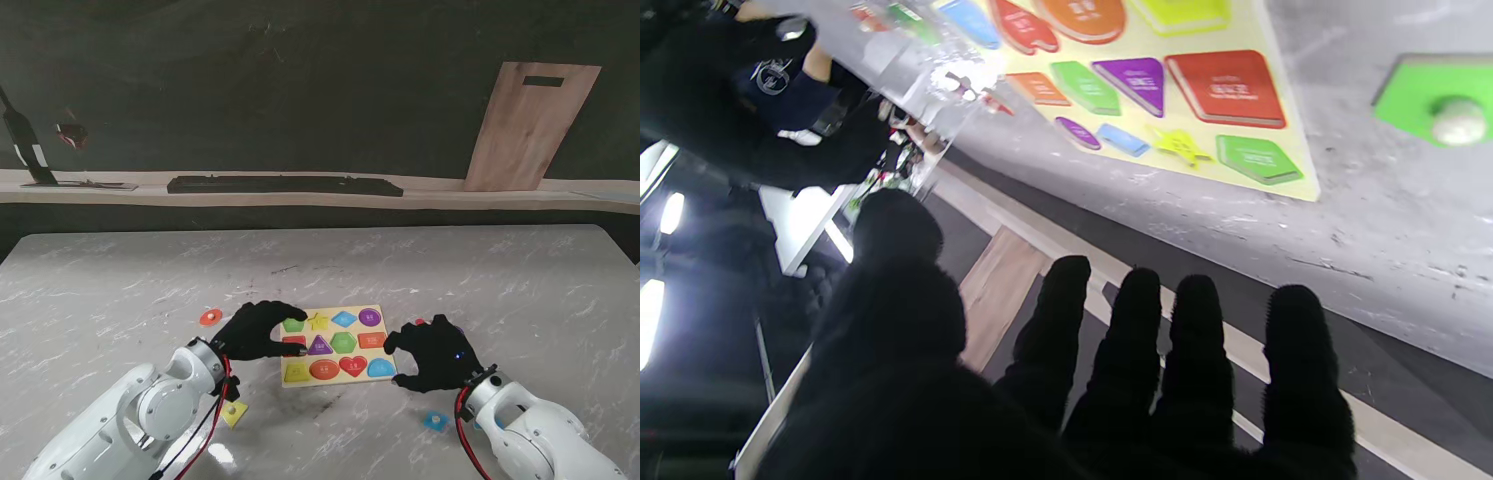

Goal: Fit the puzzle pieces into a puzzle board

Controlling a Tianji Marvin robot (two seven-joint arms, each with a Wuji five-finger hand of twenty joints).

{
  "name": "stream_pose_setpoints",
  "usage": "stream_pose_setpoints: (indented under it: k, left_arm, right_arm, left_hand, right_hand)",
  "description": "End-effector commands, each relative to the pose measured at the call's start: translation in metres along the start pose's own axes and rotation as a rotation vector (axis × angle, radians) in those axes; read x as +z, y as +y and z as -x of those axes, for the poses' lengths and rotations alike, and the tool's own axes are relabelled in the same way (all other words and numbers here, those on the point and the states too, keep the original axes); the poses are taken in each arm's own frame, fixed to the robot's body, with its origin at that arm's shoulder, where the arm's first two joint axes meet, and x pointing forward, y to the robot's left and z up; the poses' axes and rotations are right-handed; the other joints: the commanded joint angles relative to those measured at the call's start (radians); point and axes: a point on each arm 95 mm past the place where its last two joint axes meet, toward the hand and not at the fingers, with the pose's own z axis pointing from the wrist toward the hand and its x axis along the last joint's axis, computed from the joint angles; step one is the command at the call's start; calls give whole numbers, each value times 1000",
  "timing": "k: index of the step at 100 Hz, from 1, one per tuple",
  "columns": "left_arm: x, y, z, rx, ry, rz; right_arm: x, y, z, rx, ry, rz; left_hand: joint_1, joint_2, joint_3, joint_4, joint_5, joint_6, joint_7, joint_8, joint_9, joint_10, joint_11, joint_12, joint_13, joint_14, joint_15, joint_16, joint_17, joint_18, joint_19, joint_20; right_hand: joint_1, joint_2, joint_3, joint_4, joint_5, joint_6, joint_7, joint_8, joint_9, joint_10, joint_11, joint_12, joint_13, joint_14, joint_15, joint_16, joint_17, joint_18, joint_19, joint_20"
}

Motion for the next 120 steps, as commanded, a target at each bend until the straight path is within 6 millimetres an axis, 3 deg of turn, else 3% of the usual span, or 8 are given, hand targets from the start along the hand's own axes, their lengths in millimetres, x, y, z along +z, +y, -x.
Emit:
stream_pose_setpoints:
  k: [1, 27, 40, 62, 65, 69, 74, 120]
  left_arm:
    - [-9, 10, -3, -35, 10, 0]
    - [-44, 17, -18, -221, 30, -90]
    - [-61, 16, -24, -239, 47, -177]
    - [-69, 9, -26, -226, 48, -231]
    - [-69, 9, -27, -239, 43, -233]
    - [-68, 8, -27, -255, 35, -234]
    - [-67, 8, -26, -268, 26, -232]
    - [-48, 9, -42, -316, 78, -172]
  right_arm:
    - [-9, -6, -5, -16, 16, -26]
    - [-38, -14, -3, -70, 5, -106]
    - [-47, -18, -1, -82, -4, -109]
    - [-56, -26, 3, -140, -26, -147]
    - [-57, -27, 4, -144, -29, -153]
    - [-58, -28, 4, -144, -32, -162]
    - [-60, -29, 5, -143, -34, -174]
    - [-72, -33, 6, -155, -15, -199]
  left_hand:
    - [16, 6, -22, 40, -53, 5, -32, -19, -40, -6, -23, -16, -41, 3, -35, -16, -28, -106, -22, -24]
    - [40, -9, -7, 48, -70, 3, -48, -30, -65, -8, -32, -17, -55, -5, -60, -22, -40, -118, -65, -40]
    - [43, -14, 3, 48, -56, 0, -46, -30, -54, -6, -32, -16, -43, -1, -61, -21, -36, -109, -69, -38]
    - [39, -17, 17, 46, -45, -4, -50, -33, -43, -7, -38, -19, -34, 0, -71, -24, -30, -104, -73, -34]
    - [40, -17, 20, 46, -44, -4, -51, -33, -42, -5, -39, -19, -34, -1, -72, -24, -31, -102, -76, -34]
    - [42, -17, 24, 47, -43, -3, -53, -33, -41, -5, -39, -19, -35, 0, -73, -24, -31, -101, -78, -34]
    - [42, -19, 27, 47, -40, -4, -53, -33, -41, -6, -40, -19, -34, 0, -73, -23, -31, -101, -79, -34]
    - [-5, -41, 50, 45, -103, -6, -87, -45, -97, -13, -66, -35, -62, -13, -95, -30, -48, -125, -121, -41]
  right_hand:
    - [-18, -48, 41, 2, 14, 19, 8, 4, 18, -32, 15, 12, 22, -22, 31, 22, 11, -18, 24, 24]
    - [-11, -106, 51, 10, -8, 8, 1, -1, -18, -41, 3, 9, 18, -41, 40, 38, 21, -29, 25, 40]
    - [6, -108, 42, 10, 73, -24, 24, 7, 14, -44, 15, 12, 24, -45, 39, 42, 20, -28, 22, 49]
    - [29, -98, 27, 15, 96, -26, 23, 7, 41, -53, 26, 16, 30, -45, 37, 45, 21, -28, 17, 60]
    - [-2, -123, 121, 20, 98, -26, 21, 9, 42, -54, 27, 17, 30, -45, 35, 49, 21, -28, 12, 70]
    - [-94, -183, 383, -14, 99, -25, 20, 10, 42, -51, 27, 17, 30, -45, 34, 51, 21, -29, 8, 79]
    - [-137, -203, 501, -43, 97, -26, 18, 8, 43, -52, 26, 17, 30, -45, 34, 51, 21, -29, 6, 82]
    - [-164, -233, 511, -68, 106, -23, 18, 7, 67, -63, 28, 17, 47, -49, 30, 51, 21, -29, 5, 84]
